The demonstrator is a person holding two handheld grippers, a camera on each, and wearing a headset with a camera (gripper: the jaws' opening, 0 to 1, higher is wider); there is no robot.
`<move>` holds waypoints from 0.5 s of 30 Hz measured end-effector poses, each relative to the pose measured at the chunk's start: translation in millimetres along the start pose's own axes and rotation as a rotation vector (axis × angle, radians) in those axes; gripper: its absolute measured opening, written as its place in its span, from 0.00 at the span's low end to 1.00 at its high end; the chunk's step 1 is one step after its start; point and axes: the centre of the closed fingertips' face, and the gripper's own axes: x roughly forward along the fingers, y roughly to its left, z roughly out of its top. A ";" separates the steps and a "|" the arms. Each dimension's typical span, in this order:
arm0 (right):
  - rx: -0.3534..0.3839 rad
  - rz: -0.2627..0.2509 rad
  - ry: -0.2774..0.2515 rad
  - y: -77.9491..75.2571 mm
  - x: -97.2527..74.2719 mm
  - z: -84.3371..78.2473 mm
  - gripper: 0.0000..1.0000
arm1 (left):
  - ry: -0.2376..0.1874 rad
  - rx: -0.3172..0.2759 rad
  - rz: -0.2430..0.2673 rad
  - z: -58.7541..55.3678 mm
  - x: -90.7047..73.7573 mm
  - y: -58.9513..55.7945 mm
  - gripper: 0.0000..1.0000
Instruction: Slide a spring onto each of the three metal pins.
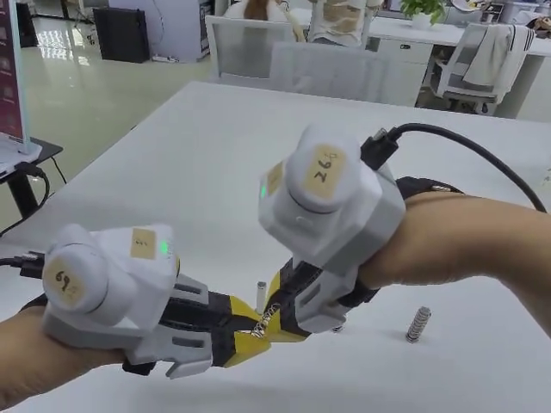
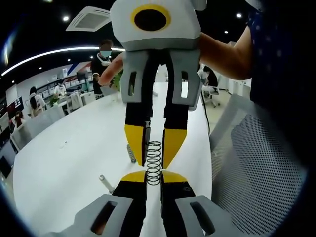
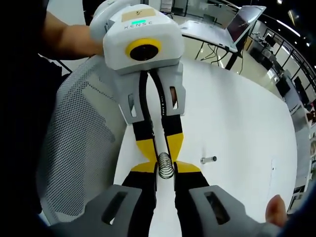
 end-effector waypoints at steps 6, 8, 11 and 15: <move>0.012 0.003 -0.011 -0.4 0.3 0.9 0.09 | -0.012 -0.002 0.005 2.5 -0.8 0.9 0.02; 0.012 0.004 -0.012 -0.3 0.2 1.1 0.09 | -0.015 -0.004 0.006 2.5 -1.0 1.2 0.02; 0.008 0.005 -0.010 -0.3 0.4 1.2 0.09 | -0.014 -0.006 0.007 2.1 -0.8 1.4 0.02; 0.004 0.010 -0.001 0.3 1.1 0.3 0.09 | -0.010 -0.009 0.007 1.0 0.5 0.9 0.02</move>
